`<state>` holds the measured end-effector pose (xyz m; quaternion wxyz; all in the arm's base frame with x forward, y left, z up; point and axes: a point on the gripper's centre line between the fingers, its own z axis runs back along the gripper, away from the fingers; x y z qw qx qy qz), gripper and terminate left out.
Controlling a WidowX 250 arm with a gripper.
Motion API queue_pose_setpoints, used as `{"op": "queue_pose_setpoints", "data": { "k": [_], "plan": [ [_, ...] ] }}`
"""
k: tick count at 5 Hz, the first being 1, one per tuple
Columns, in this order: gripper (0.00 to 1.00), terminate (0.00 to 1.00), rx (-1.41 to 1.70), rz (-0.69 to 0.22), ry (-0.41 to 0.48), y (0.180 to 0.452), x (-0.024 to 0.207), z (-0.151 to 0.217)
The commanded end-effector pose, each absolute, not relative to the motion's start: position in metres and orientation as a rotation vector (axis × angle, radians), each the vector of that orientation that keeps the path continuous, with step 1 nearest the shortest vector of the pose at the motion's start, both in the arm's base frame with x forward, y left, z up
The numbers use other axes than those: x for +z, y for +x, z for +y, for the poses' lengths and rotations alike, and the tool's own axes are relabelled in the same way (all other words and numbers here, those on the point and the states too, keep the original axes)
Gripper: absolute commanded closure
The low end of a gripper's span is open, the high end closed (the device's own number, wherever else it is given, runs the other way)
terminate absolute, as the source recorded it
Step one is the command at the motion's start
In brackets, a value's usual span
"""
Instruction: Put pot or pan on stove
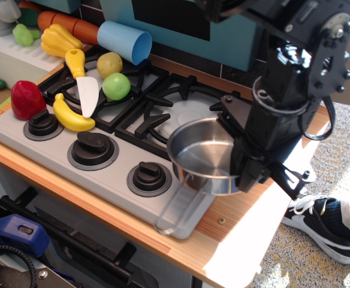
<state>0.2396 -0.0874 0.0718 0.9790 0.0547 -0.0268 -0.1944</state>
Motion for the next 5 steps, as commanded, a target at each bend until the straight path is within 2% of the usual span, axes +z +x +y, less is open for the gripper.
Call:
{"op": "queue_pose_setpoints", "data": {
  "k": [1,3,4,5],
  "plan": [
    [1.0,0.0,-0.489,-0.137,0.079,0.263,0.091,-0.06],
    [1.0,0.0,-0.615,-0.196,0.052,0.294,0.081,-0.02],
    [1.0,0.0,-0.694,-0.265,0.061,0.311,0.076,-0.011],
    [0.0,0.0,-0.755,-0.287,-0.004,0.318,0.07,-0.004]
  ]
}}
